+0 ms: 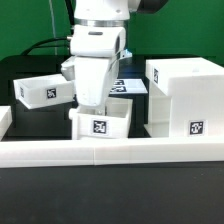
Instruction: Assemble drawer
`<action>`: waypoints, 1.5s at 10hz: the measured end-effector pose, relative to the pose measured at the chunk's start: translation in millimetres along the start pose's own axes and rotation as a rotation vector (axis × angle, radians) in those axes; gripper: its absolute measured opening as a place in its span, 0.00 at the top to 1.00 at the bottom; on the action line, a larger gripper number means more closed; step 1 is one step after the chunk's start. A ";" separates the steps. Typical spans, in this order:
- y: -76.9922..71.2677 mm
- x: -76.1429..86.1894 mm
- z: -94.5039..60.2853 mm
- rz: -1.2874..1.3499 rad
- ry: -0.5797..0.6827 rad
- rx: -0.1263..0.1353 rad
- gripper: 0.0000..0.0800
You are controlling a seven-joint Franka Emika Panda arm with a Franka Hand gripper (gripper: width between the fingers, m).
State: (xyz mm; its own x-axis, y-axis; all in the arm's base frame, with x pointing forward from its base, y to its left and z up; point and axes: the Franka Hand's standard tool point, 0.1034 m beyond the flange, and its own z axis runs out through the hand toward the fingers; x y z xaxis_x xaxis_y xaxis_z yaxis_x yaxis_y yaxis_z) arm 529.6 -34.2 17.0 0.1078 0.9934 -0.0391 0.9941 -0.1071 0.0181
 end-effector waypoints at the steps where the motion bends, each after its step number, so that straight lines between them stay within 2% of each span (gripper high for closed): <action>1: 2.3 2.7 -0.3 -0.059 -0.007 0.004 0.95; 2: 4.6 4.6 -0.6 -0.053 -0.010 0.018 0.95; 4: 7.5 3.3 -0.6 -0.058 -0.009 0.009 0.95; 7: 7.0 3.4 0.3 -0.057 -0.010 0.013 0.95; 9: 11.1 11.8 2.1 -0.065 -0.008 0.028 0.95; 12: 13.6 27.4 1.9 -0.080 -0.001 0.024 0.95; 15: 12.6 31.5 2.0 -0.081 0.002 0.022 0.95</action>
Offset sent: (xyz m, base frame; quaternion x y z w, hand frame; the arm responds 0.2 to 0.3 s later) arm 0.0018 -0.0083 0.0032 -0.0377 -0.0043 -0.0370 0.9986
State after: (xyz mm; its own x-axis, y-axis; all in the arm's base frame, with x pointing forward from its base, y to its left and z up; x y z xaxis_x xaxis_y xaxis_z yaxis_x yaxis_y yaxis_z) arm 545.5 -4.4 14.0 0.0272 0.9989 -0.0374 0.9996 -0.0275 -0.0075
